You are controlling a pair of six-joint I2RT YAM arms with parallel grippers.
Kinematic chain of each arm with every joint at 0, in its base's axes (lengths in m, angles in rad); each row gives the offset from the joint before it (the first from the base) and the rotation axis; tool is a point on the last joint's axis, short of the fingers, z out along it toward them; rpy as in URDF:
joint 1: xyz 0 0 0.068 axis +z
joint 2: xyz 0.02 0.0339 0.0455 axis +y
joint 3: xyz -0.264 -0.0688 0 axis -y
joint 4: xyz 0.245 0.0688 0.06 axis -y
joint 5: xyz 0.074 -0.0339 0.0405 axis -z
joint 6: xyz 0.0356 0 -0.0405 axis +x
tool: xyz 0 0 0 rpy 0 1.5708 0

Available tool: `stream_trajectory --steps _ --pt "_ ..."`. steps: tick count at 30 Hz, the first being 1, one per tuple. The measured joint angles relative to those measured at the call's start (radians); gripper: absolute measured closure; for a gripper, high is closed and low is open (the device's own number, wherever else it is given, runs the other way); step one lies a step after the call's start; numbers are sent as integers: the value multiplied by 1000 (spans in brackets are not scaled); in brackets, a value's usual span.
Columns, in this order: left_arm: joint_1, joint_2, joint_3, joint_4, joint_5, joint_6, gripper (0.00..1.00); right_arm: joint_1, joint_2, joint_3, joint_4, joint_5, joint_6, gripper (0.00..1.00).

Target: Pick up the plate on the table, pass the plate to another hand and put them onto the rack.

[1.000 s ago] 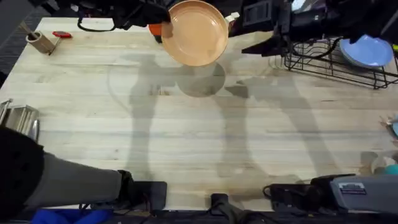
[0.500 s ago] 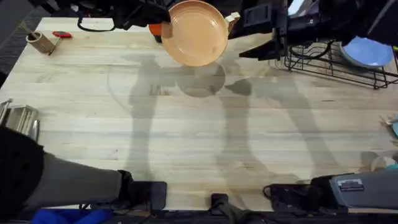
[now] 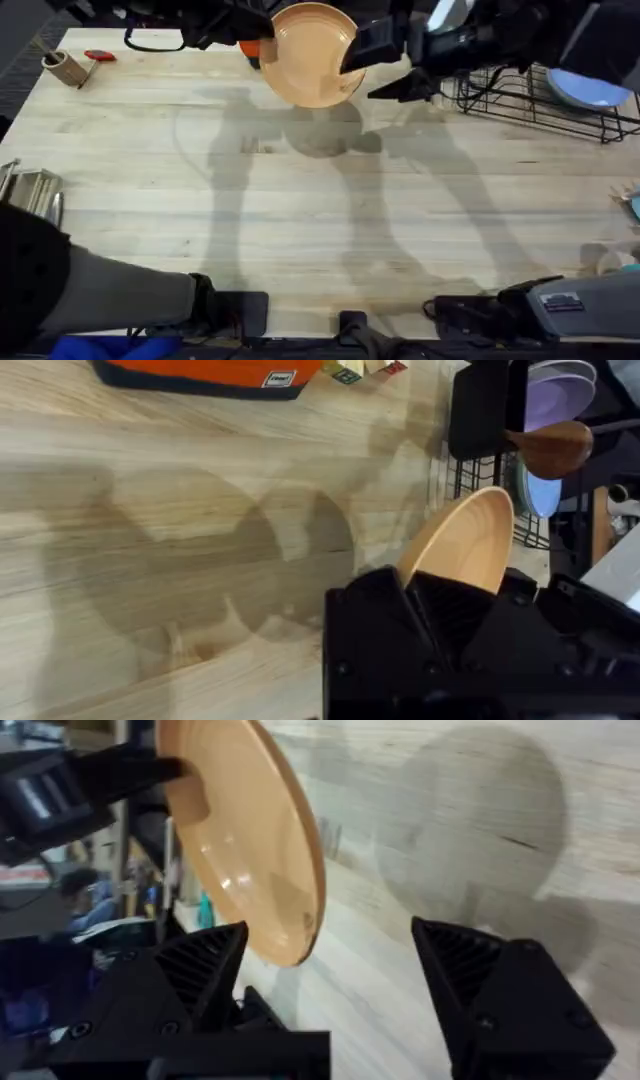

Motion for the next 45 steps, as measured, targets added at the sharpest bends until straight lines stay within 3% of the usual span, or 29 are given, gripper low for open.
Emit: stream_trajectory --steps 5,13,18,27,45 --pt "0 0 0 -4 1 0 960 28 -15 0 5 109 25 7" --pt "0 0 0 -4 1 0 960 32 -142 0 -11 189 31 6" --pt "0 0 0 -4 1 0 960 72 -192 1 -67 302 31 6" --pt "0 0 0 -4 1 0 960 149 -192 1 -60 423 31 6" --pt "0 0 0 -4 1 0 960 150 -126 2 1 486 64 42"
